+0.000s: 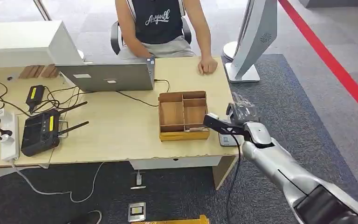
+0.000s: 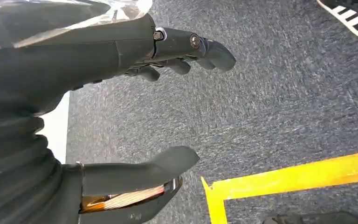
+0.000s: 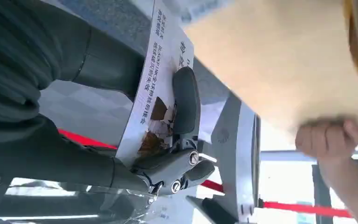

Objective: Pass the card to the sensor for recognition and then transmit it.

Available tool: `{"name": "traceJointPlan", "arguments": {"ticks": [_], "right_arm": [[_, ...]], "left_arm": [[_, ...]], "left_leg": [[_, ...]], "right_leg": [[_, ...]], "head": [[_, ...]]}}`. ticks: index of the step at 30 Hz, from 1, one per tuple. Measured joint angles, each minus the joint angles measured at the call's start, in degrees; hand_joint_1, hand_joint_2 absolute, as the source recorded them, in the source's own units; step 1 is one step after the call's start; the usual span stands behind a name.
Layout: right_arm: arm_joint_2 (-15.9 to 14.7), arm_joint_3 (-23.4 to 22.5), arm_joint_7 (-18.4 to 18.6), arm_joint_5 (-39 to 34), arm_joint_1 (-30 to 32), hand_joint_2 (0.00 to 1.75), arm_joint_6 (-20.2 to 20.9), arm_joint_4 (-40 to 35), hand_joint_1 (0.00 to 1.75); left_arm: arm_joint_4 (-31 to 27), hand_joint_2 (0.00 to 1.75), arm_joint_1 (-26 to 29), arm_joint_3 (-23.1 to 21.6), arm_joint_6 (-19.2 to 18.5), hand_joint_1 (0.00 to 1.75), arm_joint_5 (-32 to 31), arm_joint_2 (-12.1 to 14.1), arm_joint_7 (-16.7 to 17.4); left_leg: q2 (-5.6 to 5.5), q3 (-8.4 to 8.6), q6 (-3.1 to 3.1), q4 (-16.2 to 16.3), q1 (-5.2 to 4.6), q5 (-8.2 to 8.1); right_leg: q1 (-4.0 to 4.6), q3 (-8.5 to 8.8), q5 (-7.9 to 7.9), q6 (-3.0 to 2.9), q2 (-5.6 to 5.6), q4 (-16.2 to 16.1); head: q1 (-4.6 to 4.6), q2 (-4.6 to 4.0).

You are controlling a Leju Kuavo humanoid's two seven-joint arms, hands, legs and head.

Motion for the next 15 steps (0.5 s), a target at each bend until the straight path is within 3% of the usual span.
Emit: {"name": "traceJointPlan", "arguments": {"ticks": [5,15], "right_arm": [[-1.55,-2.23,0.75,-1.33,-4.01,1.75,0.46,-3.13,1.75],[-2.62,-4.18,0.83,-1.64,-4.30,1.75,-0.66,-6.39,1.75]], "left_arm": [[0.00,1.75,0.01,0.00,0.00,0.00,0.00,0.00,-0.09],[0.00,1.75,-0.01,0.00,0.00,0.00,-0.02,0.00,-0.20]], "left_leg": [[0.00,0.02,0.00,0.00,0.00,0.00],[0.01,0.01,0.00,0.00,0.01,0.00]], "right_leg": [[0.01,0.00,0.00,0.00,0.00,-0.01],[0.02,0.00,0.00,-0.01,0.00,0.00]], "head": [[0.00,0.00],[0.02,0.00]]}}
